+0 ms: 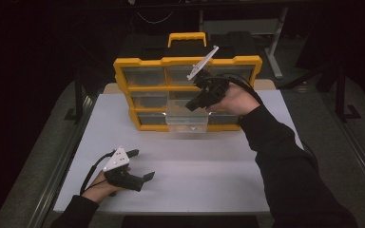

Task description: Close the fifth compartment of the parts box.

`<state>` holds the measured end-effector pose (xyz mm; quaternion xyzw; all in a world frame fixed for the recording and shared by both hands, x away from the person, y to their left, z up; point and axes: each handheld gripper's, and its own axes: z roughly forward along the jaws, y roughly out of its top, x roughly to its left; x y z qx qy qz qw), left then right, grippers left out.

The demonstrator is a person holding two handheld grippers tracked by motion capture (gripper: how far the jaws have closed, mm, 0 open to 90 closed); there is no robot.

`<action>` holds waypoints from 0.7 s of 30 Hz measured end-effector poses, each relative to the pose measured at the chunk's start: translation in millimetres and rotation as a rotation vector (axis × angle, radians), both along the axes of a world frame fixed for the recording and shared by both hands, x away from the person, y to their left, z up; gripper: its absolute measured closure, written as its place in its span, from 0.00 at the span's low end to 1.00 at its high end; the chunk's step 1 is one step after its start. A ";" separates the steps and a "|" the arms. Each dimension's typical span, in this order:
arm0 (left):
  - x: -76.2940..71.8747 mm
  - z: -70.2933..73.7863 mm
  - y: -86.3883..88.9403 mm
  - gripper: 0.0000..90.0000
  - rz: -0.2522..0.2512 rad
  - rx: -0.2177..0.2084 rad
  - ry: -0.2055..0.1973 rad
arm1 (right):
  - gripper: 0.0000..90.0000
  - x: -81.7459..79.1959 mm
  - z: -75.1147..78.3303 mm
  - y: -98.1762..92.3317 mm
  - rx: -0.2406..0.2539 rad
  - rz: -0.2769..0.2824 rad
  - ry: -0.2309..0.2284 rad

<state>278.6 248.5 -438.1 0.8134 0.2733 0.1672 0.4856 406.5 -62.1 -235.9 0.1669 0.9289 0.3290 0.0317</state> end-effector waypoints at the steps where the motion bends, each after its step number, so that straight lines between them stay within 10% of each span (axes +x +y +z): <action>1: -0.3 -0.2 0.1 0.00 0.003 -0.001 0.001 | 0.98 -4.1 1.3 0.0 0.012 0.015 0.002; 21: -0.1 1.8 -1.0 0.00 -0.008 -0.002 -0.003 | 0.98 -36.0 -14.3 1.1 0.024 0.054 0.012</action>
